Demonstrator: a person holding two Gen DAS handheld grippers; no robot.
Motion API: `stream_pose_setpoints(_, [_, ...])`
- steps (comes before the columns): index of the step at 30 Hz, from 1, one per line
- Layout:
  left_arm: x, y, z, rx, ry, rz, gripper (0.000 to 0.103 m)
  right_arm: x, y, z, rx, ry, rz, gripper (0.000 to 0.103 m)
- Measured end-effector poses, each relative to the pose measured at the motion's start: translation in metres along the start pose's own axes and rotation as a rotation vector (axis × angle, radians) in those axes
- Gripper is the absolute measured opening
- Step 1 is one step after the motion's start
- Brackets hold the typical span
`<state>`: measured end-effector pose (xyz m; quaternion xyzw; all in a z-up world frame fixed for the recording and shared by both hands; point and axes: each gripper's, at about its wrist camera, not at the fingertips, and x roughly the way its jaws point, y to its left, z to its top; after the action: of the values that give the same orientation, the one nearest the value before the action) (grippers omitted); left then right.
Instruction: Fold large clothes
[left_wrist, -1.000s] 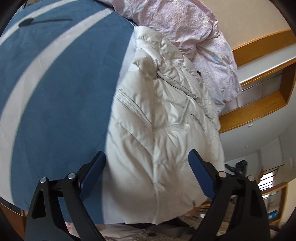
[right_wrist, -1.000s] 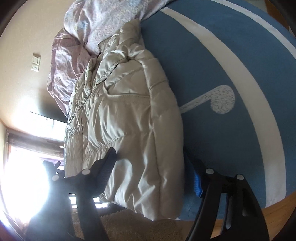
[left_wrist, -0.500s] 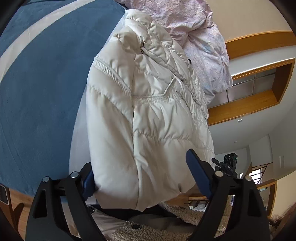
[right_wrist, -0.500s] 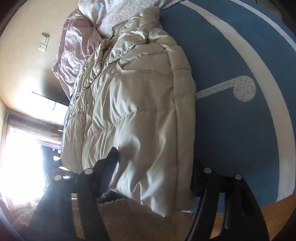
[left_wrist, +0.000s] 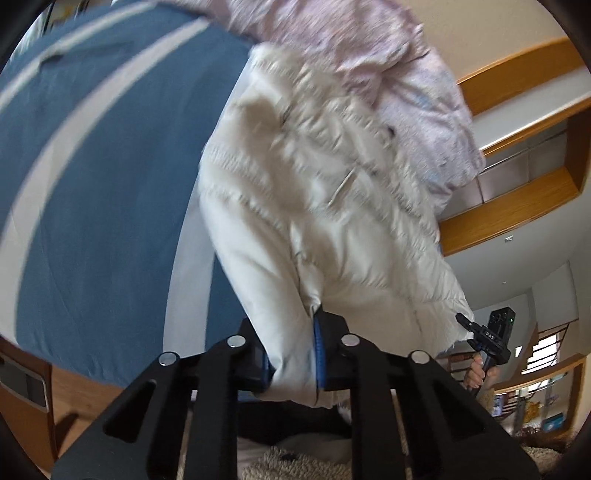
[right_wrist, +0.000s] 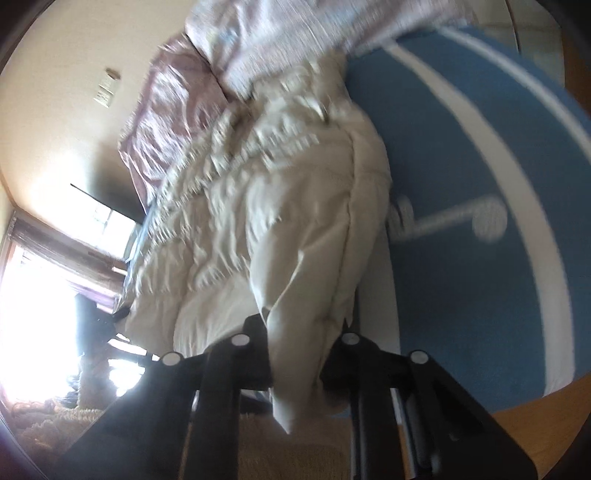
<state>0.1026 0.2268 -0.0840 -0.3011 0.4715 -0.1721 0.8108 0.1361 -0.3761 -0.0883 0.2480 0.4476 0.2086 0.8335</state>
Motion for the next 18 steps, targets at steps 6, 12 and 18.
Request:
stream_pose_setpoints(6, [-0.026,-0.023,0.028,0.049,-0.134,-0.015,0.014,-0.026,0.027,0.02,-0.025,-0.2,-0.013,0.013])
stream_pose_setpoints(12, [-0.041,-0.036,0.057,0.042,-0.225,-0.04,0.014,-0.036,0.054,0.048,-0.045,-0.371,-0.012,0.013])
stream_pose_setpoints(18, [-0.049,-0.052,0.088,0.068,-0.297,-0.042,0.015,-0.039,0.073,0.082,-0.057,-0.472,-0.016,0.013])
